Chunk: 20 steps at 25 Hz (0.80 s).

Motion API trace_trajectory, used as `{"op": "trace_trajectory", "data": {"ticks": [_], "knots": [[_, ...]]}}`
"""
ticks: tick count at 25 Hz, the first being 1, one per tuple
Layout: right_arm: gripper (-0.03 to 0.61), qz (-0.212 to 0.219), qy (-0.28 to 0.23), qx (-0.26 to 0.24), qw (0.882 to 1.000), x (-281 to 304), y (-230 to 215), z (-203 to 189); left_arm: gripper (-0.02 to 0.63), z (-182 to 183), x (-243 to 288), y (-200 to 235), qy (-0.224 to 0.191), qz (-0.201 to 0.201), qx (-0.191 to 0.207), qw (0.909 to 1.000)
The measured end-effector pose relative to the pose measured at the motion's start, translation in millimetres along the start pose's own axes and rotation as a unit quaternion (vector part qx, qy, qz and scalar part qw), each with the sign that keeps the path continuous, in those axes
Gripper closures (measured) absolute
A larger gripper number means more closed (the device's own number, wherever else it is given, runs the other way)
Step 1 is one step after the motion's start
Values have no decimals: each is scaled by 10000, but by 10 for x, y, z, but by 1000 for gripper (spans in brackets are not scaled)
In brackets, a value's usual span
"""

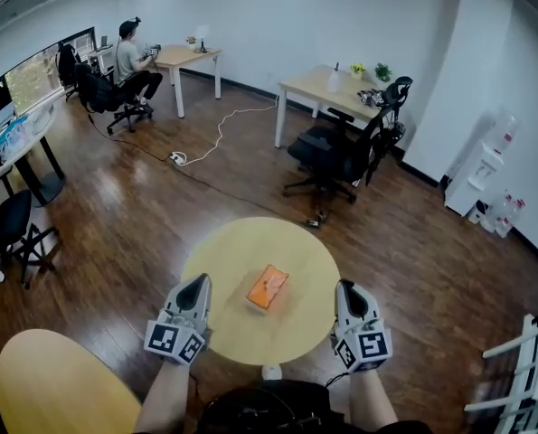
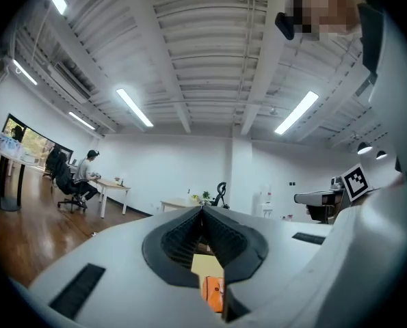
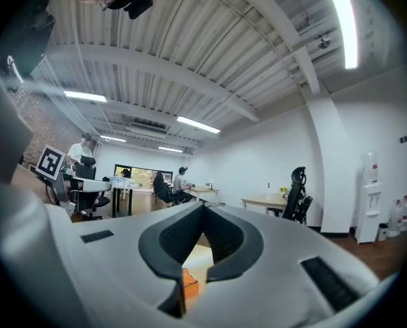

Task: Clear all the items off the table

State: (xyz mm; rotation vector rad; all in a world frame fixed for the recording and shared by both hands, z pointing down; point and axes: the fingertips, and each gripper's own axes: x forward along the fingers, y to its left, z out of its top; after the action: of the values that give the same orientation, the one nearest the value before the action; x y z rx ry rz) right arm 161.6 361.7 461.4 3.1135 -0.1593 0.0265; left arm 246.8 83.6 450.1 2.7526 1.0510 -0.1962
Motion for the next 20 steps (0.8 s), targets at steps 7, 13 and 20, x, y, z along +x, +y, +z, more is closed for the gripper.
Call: {"op": "trace_trajectory", "data": {"ticks": [7, 13, 20], "knots": [[574, -542, 133, 344, 9978, -198, -545, -299, 586, -438, 541, -368, 427, -415, 57, 9982], [574, -624, 509, 556, 9952, -172, -679, -626, 586, -898, 925, -549, 1108, -708, -39, 9913], [574, -712, 957, 937, 9884, -196, -802, -1123, 287, -1930, 1153, -543, 2666, -563, -196, 9620]]}}
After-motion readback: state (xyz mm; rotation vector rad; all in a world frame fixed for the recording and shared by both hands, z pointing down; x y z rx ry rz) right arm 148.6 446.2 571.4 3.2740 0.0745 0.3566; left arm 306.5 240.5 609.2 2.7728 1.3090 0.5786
